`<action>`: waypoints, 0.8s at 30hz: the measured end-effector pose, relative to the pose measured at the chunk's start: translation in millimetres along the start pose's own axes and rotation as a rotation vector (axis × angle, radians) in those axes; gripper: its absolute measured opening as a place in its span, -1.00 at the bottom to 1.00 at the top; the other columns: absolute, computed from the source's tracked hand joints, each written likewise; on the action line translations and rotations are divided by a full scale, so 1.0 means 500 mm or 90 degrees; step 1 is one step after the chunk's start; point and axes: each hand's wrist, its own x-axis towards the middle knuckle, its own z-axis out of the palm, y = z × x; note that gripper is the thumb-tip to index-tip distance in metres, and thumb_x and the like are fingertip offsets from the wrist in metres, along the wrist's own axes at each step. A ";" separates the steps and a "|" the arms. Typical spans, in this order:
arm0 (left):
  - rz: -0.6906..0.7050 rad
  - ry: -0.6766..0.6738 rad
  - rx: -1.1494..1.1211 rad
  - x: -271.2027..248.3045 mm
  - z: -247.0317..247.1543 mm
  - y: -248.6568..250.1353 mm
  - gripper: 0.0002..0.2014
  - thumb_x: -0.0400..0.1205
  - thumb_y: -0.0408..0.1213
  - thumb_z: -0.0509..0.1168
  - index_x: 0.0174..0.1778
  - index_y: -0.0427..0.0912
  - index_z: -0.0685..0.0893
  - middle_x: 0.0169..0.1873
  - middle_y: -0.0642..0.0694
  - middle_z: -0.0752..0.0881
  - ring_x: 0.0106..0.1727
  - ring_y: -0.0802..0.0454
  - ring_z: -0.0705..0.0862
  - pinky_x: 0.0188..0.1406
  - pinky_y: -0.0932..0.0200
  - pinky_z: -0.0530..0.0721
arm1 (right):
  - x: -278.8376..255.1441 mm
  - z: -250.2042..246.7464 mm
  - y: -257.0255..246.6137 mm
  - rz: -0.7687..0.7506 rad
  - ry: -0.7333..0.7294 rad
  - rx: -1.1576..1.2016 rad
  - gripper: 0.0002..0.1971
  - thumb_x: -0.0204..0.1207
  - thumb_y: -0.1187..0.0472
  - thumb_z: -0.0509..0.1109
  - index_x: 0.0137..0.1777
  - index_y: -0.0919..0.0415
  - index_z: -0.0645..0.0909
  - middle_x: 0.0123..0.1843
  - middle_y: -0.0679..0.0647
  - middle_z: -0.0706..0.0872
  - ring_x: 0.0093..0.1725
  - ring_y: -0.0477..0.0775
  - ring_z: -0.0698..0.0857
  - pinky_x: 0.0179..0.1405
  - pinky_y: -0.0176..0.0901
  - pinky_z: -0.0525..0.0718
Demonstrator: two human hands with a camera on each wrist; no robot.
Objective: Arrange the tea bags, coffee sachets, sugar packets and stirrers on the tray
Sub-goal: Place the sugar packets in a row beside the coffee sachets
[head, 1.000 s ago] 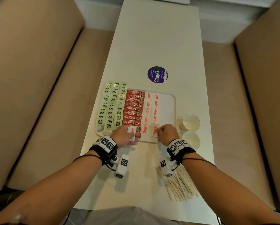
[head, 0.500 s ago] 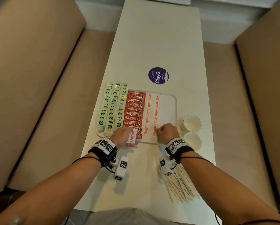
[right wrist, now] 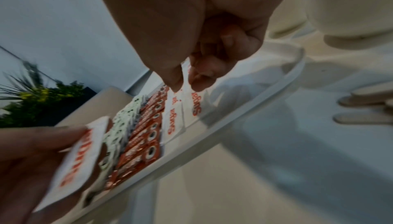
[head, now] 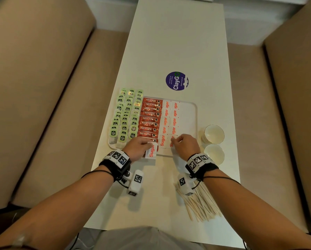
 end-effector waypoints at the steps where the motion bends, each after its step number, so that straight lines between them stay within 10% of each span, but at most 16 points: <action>1: 0.007 0.005 -0.004 0.000 0.001 0.001 -0.81 0.65 -0.19 0.36 -0.08 0.17 0.88 0.00 0.01 0.87 0.11 -0.09 0.83 0.27 -0.29 0.73 | -0.007 0.001 -0.001 -0.023 -0.012 0.022 -0.74 0.66 -0.12 0.37 -0.17 -0.01 0.68 0.01 -0.07 0.82 -0.04 -0.01 0.78 -0.02 -0.02 0.79; 6: 0.014 0.022 -0.031 0.004 0.014 0.010 -0.82 0.68 -0.35 0.39 -0.04 0.03 0.85 -0.03 -0.08 0.88 0.07 -0.11 0.84 0.19 -0.26 0.78 | -0.055 0.004 -0.018 -0.130 -0.121 0.074 -0.75 0.70 -0.06 0.39 0.05 0.07 0.81 -0.05 -0.16 0.79 -0.05 -0.15 0.71 -0.08 -0.21 0.67; 13: 0.075 0.005 0.087 0.007 0.022 0.013 -0.82 0.66 -0.37 0.43 -0.05 0.05 0.82 -0.03 -0.07 0.86 0.03 -0.06 0.83 0.17 -0.09 0.79 | -0.074 0.011 -0.015 -0.155 -0.195 0.037 -0.76 0.69 0.04 0.40 -0.13 0.11 0.79 -0.12 -0.13 0.78 -0.09 -0.07 0.70 -0.16 -0.23 0.62; 19: 0.112 0.023 0.182 0.011 0.036 0.013 -0.85 0.64 -0.30 0.46 0.11 -0.12 0.83 -0.11 -0.12 0.86 -0.04 -0.05 0.82 0.10 0.00 0.78 | -0.075 0.007 -0.004 -0.144 -0.204 0.033 -0.78 0.70 0.06 0.39 0.00 0.18 0.78 0.08 0.00 0.82 0.10 0.07 0.74 0.12 0.00 0.78; 24: 0.107 0.063 0.217 0.021 0.042 0.024 -0.87 0.62 -0.27 0.47 0.07 -0.14 0.78 -0.17 -0.10 0.79 -0.12 -0.02 0.76 -0.11 0.21 0.71 | -0.042 -0.013 0.013 -0.143 -0.108 0.019 -0.78 0.74 0.11 0.33 0.00 0.17 0.76 0.08 0.00 0.81 -0.11 -0.06 0.73 -0.13 -0.27 0.68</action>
